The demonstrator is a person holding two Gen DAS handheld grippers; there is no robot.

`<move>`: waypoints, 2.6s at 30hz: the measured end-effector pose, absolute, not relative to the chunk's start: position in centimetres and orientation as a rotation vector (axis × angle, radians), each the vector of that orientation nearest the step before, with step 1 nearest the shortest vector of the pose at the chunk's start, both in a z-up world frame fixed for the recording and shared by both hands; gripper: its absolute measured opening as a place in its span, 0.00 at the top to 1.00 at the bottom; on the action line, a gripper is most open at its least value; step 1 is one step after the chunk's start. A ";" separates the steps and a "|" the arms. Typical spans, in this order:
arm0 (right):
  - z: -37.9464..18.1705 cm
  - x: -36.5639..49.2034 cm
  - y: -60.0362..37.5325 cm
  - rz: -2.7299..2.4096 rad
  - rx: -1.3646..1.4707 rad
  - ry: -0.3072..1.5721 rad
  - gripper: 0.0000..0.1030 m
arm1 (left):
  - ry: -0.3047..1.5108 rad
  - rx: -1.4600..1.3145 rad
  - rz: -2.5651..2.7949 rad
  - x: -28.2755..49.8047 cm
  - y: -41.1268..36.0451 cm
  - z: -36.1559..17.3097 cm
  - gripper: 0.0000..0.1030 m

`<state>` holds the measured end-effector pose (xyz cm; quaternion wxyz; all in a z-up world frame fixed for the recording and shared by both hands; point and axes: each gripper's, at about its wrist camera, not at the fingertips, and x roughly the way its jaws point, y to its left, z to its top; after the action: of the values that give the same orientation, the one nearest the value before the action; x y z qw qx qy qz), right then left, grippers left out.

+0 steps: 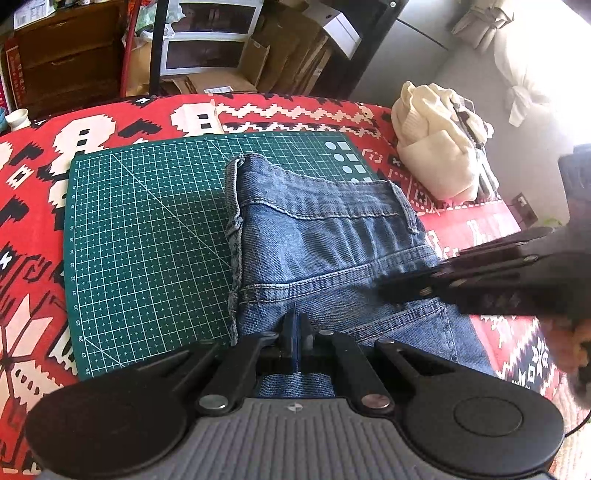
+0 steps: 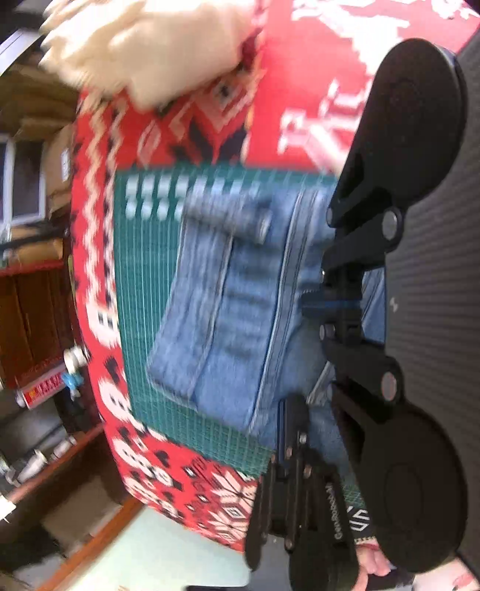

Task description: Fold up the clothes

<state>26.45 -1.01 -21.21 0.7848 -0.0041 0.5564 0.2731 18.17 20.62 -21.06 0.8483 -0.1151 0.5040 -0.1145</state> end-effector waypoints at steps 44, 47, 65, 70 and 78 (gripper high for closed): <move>-21.1 8.2 -16.5 0.551 0.272 1.380 0.79 | 1.221 -0.267 -0.207 -2.3 23.9 -16.8 0.70; -21.6 8.6 -16.1 0.550 0.282 1.390 0.78 | 1.248 -0.309 -0.177 -3.4 24.8 -17.7 0.70; -21.2 8.4 -14.5 0.548 0.236 1.395 0.85 | 1.314 -0.431 -0.225 -4.1 24.1 -20.2 0.79; -21.3 8.5 -14.8 0.540 0.250 1.402 0.85 | 1.308 -0.453 -0.214 -3.9 24.0 -20.3 0.82; -19.1 7.3 -13.9 0.592 0.258 1.402 0.87 | 1.253 -0.430 -0.244 -4.5 25.4 -17.9 0.87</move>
<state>7.31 -13.91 -19.07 0.7168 0.1165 0.6334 0.2673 -4.47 25.39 -17.90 0.7817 -0.1990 0.5802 -0.1130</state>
